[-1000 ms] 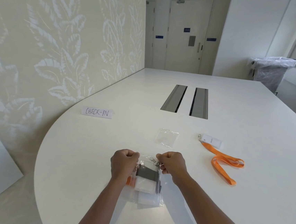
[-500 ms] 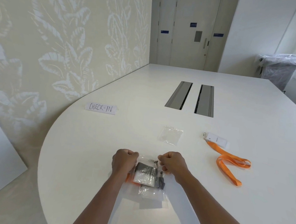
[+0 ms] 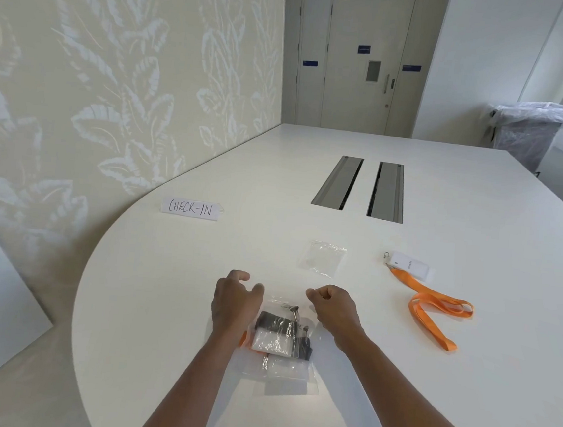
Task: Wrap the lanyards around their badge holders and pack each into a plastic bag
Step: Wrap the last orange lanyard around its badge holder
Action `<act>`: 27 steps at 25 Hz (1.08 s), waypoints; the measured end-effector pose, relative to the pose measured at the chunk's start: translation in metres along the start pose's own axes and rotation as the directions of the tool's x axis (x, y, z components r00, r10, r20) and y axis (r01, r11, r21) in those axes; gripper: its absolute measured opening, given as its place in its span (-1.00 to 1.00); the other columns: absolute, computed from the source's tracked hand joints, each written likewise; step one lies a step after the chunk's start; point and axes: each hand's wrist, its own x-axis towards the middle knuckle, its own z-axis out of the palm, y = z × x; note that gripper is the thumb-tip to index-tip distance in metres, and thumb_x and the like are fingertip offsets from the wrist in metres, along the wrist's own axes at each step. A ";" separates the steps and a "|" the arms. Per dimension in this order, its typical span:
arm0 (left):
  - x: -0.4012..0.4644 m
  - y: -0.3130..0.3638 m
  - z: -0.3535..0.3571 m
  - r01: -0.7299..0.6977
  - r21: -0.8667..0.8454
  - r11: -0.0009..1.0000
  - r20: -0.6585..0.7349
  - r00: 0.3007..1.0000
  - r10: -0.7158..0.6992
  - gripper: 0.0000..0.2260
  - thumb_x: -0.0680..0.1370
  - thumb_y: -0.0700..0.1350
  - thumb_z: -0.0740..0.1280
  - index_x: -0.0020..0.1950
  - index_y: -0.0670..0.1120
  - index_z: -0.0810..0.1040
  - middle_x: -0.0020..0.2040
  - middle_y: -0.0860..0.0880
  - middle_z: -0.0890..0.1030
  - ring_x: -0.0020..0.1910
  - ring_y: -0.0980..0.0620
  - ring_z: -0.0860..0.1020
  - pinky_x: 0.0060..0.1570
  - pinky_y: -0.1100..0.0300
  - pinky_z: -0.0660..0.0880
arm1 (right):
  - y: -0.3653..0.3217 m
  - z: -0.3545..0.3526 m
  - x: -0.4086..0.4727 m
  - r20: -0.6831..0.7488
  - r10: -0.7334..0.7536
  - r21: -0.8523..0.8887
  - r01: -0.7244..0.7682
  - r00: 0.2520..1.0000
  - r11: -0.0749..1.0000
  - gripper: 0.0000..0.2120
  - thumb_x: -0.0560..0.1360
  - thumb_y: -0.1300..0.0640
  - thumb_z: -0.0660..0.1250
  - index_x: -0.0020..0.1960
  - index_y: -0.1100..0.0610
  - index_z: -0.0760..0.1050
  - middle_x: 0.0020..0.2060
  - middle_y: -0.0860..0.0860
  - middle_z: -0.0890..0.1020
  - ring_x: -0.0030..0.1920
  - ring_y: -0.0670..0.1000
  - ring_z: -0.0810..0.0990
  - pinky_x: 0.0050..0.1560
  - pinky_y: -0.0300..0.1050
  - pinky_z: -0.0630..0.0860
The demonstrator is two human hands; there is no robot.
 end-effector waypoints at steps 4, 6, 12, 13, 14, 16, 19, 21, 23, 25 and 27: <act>-0.012 0.016 0.001 -0.134 -0.027 0.991 -0.029 0.991 0.134 -0.80 0.54 -0.04 0.35 0.16 0.03 0.58 0.08 0.00 0.53 -0.03 0.06 0.49 0.02 0.13 0.39 | -0.003 -0.009 -0.005 -0.013 0.000 0.031 0.001 1.000 1.000 -0.75 0.56 -0.03 0.36 -0.07 0.16 0.53 -0.16 0.00 0.62 0.01 0.09 0.69 -0.28 -0.13 0.44; -0.020 0.025 0.006 -0.207 -0.039 0.978 -0.024 0.978 0.206 -0.86 0.55 -0.06 0.35 0.10 0.04 0.61 0.05 0.02 0.53 -0.03 0.08 0.48 0.02 0.14 0.39 | -0.003 -0.015 -0.008 -0.027 -0.010 0.025 0.010 1.000 1.000 -0.75 0.57 -0.03 0.36 -0.08 0.17 0.53 -0.19 -0.01 0.61 -0.01 0.10 0.70 -0.32 -0.16 0.43; -0.043 0.056 0.037 -0.315 -0.074 0.946 0.073 0.945 0.320 -0.91 0.55 -0.08 0.35 -0.01 0.04 0.65 0.00 0.03 0.59 -0.06 0.05 0.55 -0.06 0.16 0.43 | 0.008 -0.049 -0.013 -0.102 -0.020 0.011 0.021 0.995 1.000 -0.79 0.55 -0.04 0.35 -0.08 0.11 0.58 -0.16 -0.01 0.67 -0.09 0.05 0.69 -0.20 -0.13 0.54; -0.047 0.060 0.043 -0.322 -0.077 0.944 0.091 0.940 0.328 -0.91 0.54 -0.08 0.35 -0.01 0.03 0.65 0.00 0.02 0.61 -0.06 0.05 0.56 -0.05 0.15 0.45 | 0.011 -0.056 -0.013 -0.114 -0.021 0.007 0.022 0.993 1.000 -0.80 0.54 -0.03 0.35 -0.09 0.10 0.58 -0.18 -0.02 0.67 -0.11 0.05 0.70 -0.17 -0.10 0.57; -0.051 0.064 0.050 -0.331 -0.078 0.940 0.107 0.935 0.338 -0.91 0.54 -0.08 0.36 -0.02 0.03 0.65 0.00 0.03 0.62 -0.06 0.05 0.56 -0.04 0.15 0.46 | 0.013 -0.064 -0.012 -0.127 -0.022 0.007 0.023 0.992 1.000 -0.82 0.54 -0.02 0.35 -0.10 0.09 0.58 -0.19 -0.02 0.67 -0.12 0.05 0.70 -0.12 -0.06 0.61; -0.059 0.072 0.065 -0.355 -0.079 0.931 0.147 0.920 0.364 -0.91 0.54 -0.09 0.36 -0.01 0.03 0.66 0.00 0.04 0.63 -0.05 0.06 0.57 -0.01 0.13 0.50 | 0.019 -0.079 -0.010 -0.152 -0.028 0.025 0.032 0.988 0.999 -0.86 0.53 0.02 0.35 -0.10 0.09 0.59 -0.19 -0.01 0.68 -0.11 0.07 0.69 0.01 0.04 0.65; -0.069 0.084 0.092 -0.390 -0.089 0.917 0.218 0.890 0.400 -0.89 0.54 -0.09 0.36 0.02 0.02 0.66 0.01 0.06 0.64 -0.05 0.06 0.59 0.08 0.09 0.53 | 0.030 -0.104 -0.008 -0.218 -0.060 0.012 0.064 0.974 0.998 -0.90 0.55 0.07 0.34 -0.02 0.09 0.57 -0.15 -0.03 0.67 -0.11 0.04 0.67 -0.07 0.00 0.63; -0.076 0.091 0.112 -0.402 -0.085 0.912 0.264 0.873 0.410 -0.88 0.54 -0.09 0.37 0.04 0.02 0.65 0.02 0.06 0.65 -0.06 0.05 0.60 0.09 0.11 0.53 | 0.037 -0.120 -0.007 -0.307 -0.088 0.003 0.093 0.948 0.996 -0.84 0.57 0.07 0.31 0.13 0.08 0.52 -0.14 -0.06 0.62 -0.15 -0.04 0.62 -0.25 -0.12 0.51; -0.082 0.100 0.135 -0.417 -0.088 0.905 0.308 0.852 0.423 -0.85 0.54 -0.08 0.38 0.08 0.02 0.64 0.04 0.05 0.63 -0.05 0.05 0.60 0.08 0.13 0.52 | 0.046 -0.138 -0.005 -0.448 -0.135 -0.008 0.147 0.884 0.989 -0.78 0.58 0.11 0.27 0.22 0.08 0.47 -0.16 -0.07 0.58 -0.12 0.01 0.60 -0.25 -0.14 0.42; -0.087 0.108 0.157 -0.423 -0.096 0.901 0.340 0.837 0.429 -0.80 0.54 -0.05 0.39 0.16 0.03 0.59 0.07 0.04 0.60 -0.06 0.04 0.62 0.09 0.11 0.54 | 0.057 -0.156 -0.001 -0.575 -0.178 -0.057 0.178 0.798 0.982 -0.74 0.58 0.17 0.22 0.26 0.09 0.43 -0.08 0.00 0.59 -0.01 0.11 0.59 -0.12 -0.09 0.42; -0.094 0.111 0.180 -0.415 -0.130 0.900 0.375 0.820 0.432 -0.70 0.52 0.02 0.41 0.25 0.05 0.53 0.10 0.05 0.55 -0.10 0.07 0.62 0.05 0.13 0.55 | 0.073 -0.174 0.004 -0.631 -0.167 -0.093 0.140 0.758 0.986 -0.68 0.57 0.19 0.21 0.32 0.11 0.36 0.12 0.08 0.56 0.14 0.13 0.54 0.07 -0.04 0.44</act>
